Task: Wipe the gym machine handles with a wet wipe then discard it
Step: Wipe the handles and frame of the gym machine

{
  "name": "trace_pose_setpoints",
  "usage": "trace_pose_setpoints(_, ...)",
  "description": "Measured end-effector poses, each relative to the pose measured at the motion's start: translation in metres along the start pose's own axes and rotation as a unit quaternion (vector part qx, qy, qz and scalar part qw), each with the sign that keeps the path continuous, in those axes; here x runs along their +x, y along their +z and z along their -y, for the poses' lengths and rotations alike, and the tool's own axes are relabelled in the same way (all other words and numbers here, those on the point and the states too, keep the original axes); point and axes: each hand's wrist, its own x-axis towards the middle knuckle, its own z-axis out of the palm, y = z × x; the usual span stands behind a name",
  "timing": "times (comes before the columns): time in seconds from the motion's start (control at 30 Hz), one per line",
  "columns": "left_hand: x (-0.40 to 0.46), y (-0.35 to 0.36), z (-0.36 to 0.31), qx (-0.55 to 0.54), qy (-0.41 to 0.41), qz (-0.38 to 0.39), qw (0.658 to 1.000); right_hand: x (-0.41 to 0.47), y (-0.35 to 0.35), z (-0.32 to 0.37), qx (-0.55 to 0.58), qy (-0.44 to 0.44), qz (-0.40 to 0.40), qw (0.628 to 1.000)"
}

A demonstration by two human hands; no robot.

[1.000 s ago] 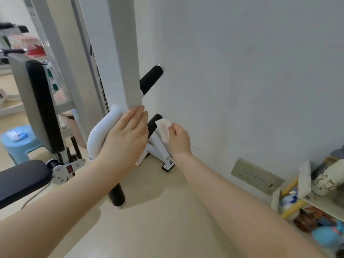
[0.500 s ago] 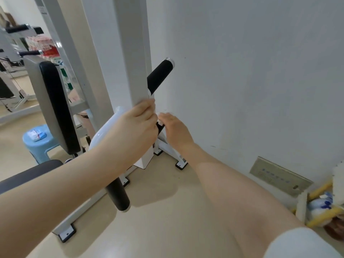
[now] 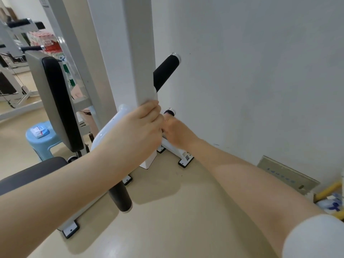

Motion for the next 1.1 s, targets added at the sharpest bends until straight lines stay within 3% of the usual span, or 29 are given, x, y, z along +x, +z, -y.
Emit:
trace_pose_setpoints(0.1, 0.001, -0.010, 0.004, 0.021, 0.015, -0.080, 0.996, 0.005, -0.005, -0.016, -0.010, 0.063, -0.007, 0.998)
trace_pose_setpoints(0.2, 0.008, -0.002, -0.001, 0.150, 0.057, -0.026, 0.987, -0.011, 0.006, 0.006, 0.014, -0.044, -0.028, 0.999)
trace_pose_setpoints(0.27, 0.005, 0.000, -0.005, 0.136, 0.075, -0.025, 0.988, -0.021, 0.007, -0.001, 0.038, -0.082, 0.039, 0.995)
trace_pose_setpoints(0.43, -0.001, -0.016, -0.022, 0.106, 0.001, -0.081, 0.991, -0.014, 0.002, -0.044, 0.043, 0.092, -0.035, 0.994)
trace_pose_setpoints(0.6, -0.013, -0.002, -0.051, 0.164, -0.060, -0.019, 0.984, -0.033, 0.010, -0.026, 0.033, -0.108, 0.079, 0.990)
trace_pose_setpoints(0.73, -0.021, 0.009, -0.068, 0.188, -0.115, 0.008, 0.975, -0.014, 0.005, -0.053, 0.017, 0.050, 0.018, 0.998)
trace_pose_setpoints(0.77, -0.020, 0.011, -0.069, 0.182, -0.119, 0.021, 0.976, -0.014, 0.006, -0.046, 0.023, 0.041, 0.023, 0.999)
trace_pose_setpoints(0.9, -0.018, 0.010, -0.072, 0.200, -0.147, 0.065, 0.967, -0.036, 0.018, -0.031, 0.049, -0.149, 0.045, 0.987)
trace_pose_setpoints(0.93, -0.019, 0.011, -0.073, 0.204, -0.148, 0.074, 0.965, -0.032, 0.014, -0.040, 0.054, -0.144, 0.033, 0.988)
trace_pose_setpoints(1.03, -0.022, 0.011, -0.075, 0.251, -0.132, 0.107, 0.953, -0.020, 0.011, -0.053, 0.111, 0.070, -0.008, 0.991)
trace_pose_setpoints(1.1, -0.022, 0.011, -0.072, 0.212, -0.153, 0.106, 0.959, -0.028, 0.015, -0.031, 0.110, 0.026, 0.006, 0.994)
